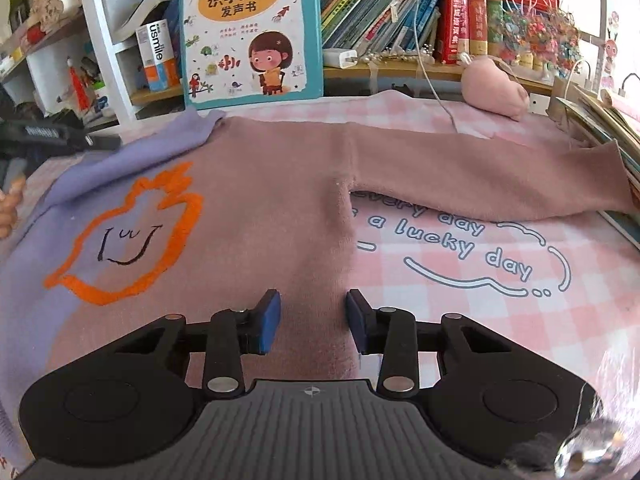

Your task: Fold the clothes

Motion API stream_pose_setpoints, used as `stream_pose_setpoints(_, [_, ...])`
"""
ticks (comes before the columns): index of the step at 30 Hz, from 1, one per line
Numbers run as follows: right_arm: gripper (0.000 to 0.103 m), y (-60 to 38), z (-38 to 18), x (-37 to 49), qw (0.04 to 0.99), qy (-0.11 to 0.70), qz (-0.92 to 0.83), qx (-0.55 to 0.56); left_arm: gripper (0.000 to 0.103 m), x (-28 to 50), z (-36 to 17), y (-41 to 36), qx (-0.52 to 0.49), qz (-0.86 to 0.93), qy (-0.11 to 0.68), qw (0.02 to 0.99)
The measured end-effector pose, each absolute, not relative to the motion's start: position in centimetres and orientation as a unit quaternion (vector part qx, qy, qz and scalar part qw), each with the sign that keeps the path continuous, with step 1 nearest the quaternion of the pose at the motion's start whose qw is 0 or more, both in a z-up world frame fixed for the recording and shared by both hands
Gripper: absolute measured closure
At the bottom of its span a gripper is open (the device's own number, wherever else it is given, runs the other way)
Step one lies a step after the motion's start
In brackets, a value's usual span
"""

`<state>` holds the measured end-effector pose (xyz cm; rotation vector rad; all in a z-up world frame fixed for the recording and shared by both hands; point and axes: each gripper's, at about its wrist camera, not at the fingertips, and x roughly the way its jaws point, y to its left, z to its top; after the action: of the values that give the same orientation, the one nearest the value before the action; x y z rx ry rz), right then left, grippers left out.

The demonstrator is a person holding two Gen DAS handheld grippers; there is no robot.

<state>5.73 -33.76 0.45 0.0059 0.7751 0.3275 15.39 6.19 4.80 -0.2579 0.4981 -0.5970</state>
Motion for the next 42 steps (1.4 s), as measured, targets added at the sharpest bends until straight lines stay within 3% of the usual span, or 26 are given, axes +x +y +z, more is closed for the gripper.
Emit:
stream_pose_setpoints(6, [0.068, -33.2, 0.4, 5.5, 0.914, 0.374, 0.16, -0.002, 0.103, 10.1, 8.9, 10.9, -0.149, -0.244, 0.144, 0.947])
stream_pose_setpoints(9, [0.067, -33.1, 0.4, 5.4, 0.914, 0.373, 0.158, 0.001, 0.102, 9.0, 9.5, 11.9, -0.109, -0.213, 0.169, 0.956])
stream_pose_setpoints(11, [0.066, -33.0, 0.3, 5.4, 0.915, 0.372, 0.157, 0.003, 0.095, 9.1, 9.0, 11.7, -0.084, -0.198, 0.203, 0.955])
stream_pose_setpoints(12, [0.065, -32.9, 0.3, 5.3, 0.916, 0.37, 0.156, 0.003, 0.089, 9.5, 8.6, 11.1, -0.07, -0.196, 0.221, 0.953])
stream_pose_setpoints(13, [0.062, -32.8, 0.3, 5.1, 0.916, 0.368, 0.158, -0.001, 0.071, 9.9, 8.1, 10.4, -0.057, -0.195, 0.236, 0.95])
stream_pose_setpoints(14, [0.056, -32.5, 0.3, 4.9, 0.916, 0.367, 0.162, -0.009, 0.044, 10.6, 7.5, 9.5, -0.044, -0.197, 0.248, 0.948])
stream_pose_setpoints(16, [0.053, -31.8, 0.2, 4.3, 0.916, 0.361, 0.171, -0.029, 0.02, 12.2, 6.4, 7.6, -0.026, -0.209, 0.263, 0.942])
stream_pose_setpoints(24, [0.052, -31.9, -0.2, 3.5, 0.924, 0.343, 0.165, -0.025, 0.022, 17.5, 3.3, 1.5, 0.011, -0.257, 0.303, 0.918])
stream_pose_setpoints(25, [0.052, -31.9, -0.2, 3.4, 0.925, 0.341, 0.164, -0.024, 0.032, 18.1, 2.9, 1.0, 0.015, -0.254, 0.308, 0.917])
stream_pose_setpoints(26, [0.052, -31.9, -0.2, 3.3, 0.926, 0.339, 0.164, -0.024, 0.051, 18.8, 2.5, 0.5, 0.017, -0.25, 0.316, 0.915])
stream_pose_setpoints(27, [0.052, -31.9, -0.3, 3.3, 0.927, 0.337, 0.163, -0.023, 0.057, 19.5, 2.0, 0.2, 0.016, -0.246, 0.328, 0.912])
stream_pose_setpoints(36, [0.052, -31.9, -0.2, 3.2, 0.927, 0.337, 0.166, -0.025, 0.059, 22.4, 0.0, 0.1, -0.004, -0.228, 0.372, 0.9])
stream_pose_setpoints(37, [0.052, -31.9, -0.3, 3.2, 0.927, 0.336, 0.166, -0.025, 0.071, 22.3, 0.0, 0.2, -0.008, -0.233, 0.371, 0.899])
stream_pose_setpoints(38, [0.052, -31.9, -0.3, 3.2, 0.927, 0.335, 0.166, -0.024, 0.098, 22.2, 0.2, 0.3, -0.013, -0.236, 0.365, 0.9])
stream_pose_setpoints(42, [0.051, -31.9, -0.3, 3.1, 0.929, 0.332, 0.164, -0.021, 0.099, 19.8, 2.7, 2.0, -0.046, -0.221, 0.286, 0.931])
